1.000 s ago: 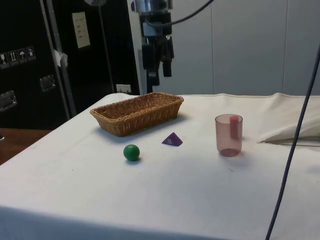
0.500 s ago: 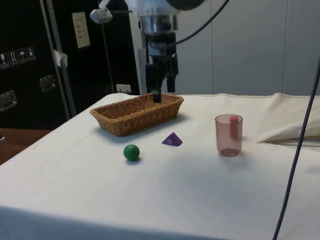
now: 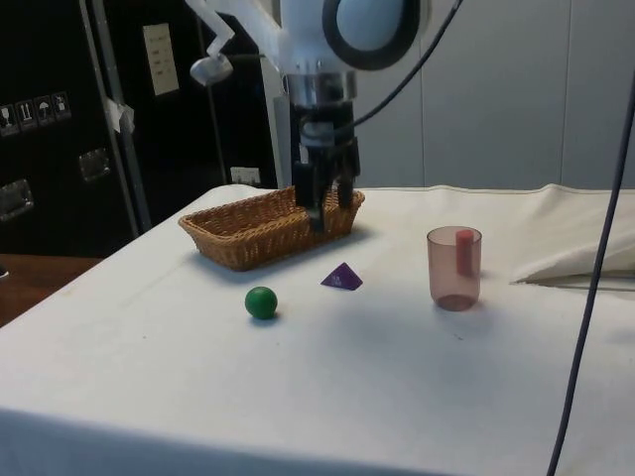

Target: Pick up the triangular block and place it into the basket.

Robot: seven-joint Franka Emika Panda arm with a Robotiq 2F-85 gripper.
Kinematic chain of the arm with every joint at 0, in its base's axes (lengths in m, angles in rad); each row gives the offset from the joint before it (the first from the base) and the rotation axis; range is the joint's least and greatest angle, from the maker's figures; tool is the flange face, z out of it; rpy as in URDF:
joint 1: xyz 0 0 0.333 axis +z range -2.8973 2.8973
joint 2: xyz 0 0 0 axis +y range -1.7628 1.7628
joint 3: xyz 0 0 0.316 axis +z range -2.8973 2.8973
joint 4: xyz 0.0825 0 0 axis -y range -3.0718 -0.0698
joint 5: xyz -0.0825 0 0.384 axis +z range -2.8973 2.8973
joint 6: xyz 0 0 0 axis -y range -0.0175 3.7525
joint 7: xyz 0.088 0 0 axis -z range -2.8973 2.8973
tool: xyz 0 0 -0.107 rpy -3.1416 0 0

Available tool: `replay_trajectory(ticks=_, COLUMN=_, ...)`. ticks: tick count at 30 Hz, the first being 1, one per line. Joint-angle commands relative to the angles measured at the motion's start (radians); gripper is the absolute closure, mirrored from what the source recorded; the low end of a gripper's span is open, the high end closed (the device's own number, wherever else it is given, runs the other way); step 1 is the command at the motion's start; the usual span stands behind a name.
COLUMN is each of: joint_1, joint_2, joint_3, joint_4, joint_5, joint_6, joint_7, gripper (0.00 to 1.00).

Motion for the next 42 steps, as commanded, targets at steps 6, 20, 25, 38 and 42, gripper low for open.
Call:
replay_trajectory(ticks=6, joint_1=0.000, joint_2=0.040, joint_3=-0.006, joint_4=-0.001, joint_5=0.000, joint_6=0.042, joint_7=0.007, gripper=0.00)
replay_trajectory(ticks=20, joint_1=-0.002, joint_2=0.138, joint_3=0.000, joint_4=-0.015, joint_5=0.011, joint_6=0.171, joint_7=0.025, gripper=0.00)
replay_trajectory(ticks=25, joint_1=-0.001, joint_2=0.152, joint_3=-0.005, joint_4=-0.012, joint_5=0.003, joint_6=0.173, joint_7=0.026, gripper=0.00)
replay_trajectory(ticks=38, joint_1=-0.002, joint_2=0.212, joint_3=0.003, joint_4=-0.008, joint_5=0.011, joint_6=0.242, joint_7=0.030, gripper=0.09)
replay_trajectory(ticks=42, joint_1=-0.002, joint_2=0.216, joint_3=0.003, joint_4=-0.007, joint_5=0.010, joint_6=0.245, joint_7=0.030, gripper=0.38)
